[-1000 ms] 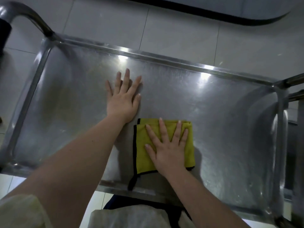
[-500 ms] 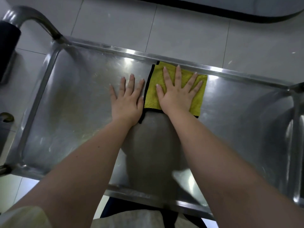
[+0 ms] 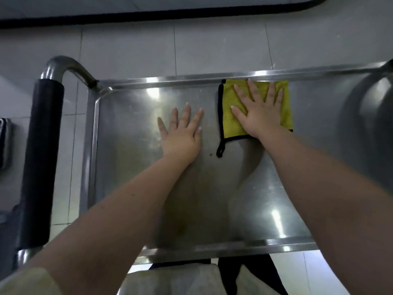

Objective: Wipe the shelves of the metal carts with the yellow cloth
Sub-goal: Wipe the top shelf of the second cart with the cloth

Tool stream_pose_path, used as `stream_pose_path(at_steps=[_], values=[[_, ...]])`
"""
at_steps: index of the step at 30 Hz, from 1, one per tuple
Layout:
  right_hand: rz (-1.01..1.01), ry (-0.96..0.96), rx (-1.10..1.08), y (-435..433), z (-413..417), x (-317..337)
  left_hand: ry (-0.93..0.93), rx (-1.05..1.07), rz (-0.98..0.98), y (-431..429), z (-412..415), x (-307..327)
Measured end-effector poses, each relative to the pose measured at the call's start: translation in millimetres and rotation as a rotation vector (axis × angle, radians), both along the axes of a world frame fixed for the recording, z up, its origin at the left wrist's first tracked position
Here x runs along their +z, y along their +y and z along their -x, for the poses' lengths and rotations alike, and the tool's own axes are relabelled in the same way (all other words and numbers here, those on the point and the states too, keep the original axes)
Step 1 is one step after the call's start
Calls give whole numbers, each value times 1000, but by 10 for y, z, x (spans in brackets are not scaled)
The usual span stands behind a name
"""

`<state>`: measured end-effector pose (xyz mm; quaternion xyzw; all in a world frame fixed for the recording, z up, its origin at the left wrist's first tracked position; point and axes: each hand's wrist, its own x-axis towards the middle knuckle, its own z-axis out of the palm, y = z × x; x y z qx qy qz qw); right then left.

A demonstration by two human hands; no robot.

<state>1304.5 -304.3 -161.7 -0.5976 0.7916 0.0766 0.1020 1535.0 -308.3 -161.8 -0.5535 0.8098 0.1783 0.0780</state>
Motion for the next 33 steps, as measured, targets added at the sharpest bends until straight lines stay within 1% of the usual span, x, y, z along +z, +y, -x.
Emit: stream_pose_path(at_steps=[2,5,8,13,16,18,20,22,25,28,30,33], values=[[-25,-30,-22,47,-53,43,-14,-58,39,-23,-225,-35],[-57,-70,-13,365,-244,58,9,-52,68,24,-247,-51],[-41,-92,34,1068,-618,59,26,-35,71,52,-222,-44],[-75,-103,144,2459,-1110,29,20,-36,69,110,-267,-78],[-111,-96,175,2730,-1194,45,14,-41,83,161,-293,-84],[-110,-127,160,2591,-1205,61,21,-45,94,178,-322,-93],[-80,-131,119,2260,-1183,76,29,-43,103,182,-329,-106],[-31,-106,53,1711,-1100,53,32,-41,110,175,-325,-111],[3,-109,-54,667,-920,18,25,-34,119,179,-311,-125],[-12,-71,-81,-65,-815,14,9,-14,138,145,-286,-132],[-26,-59,-66,-172,-802,7,4,5,134,108,-253,-128],[-15,-64,-30,147,-831,0,-9,16,119,97,-224,-139]])
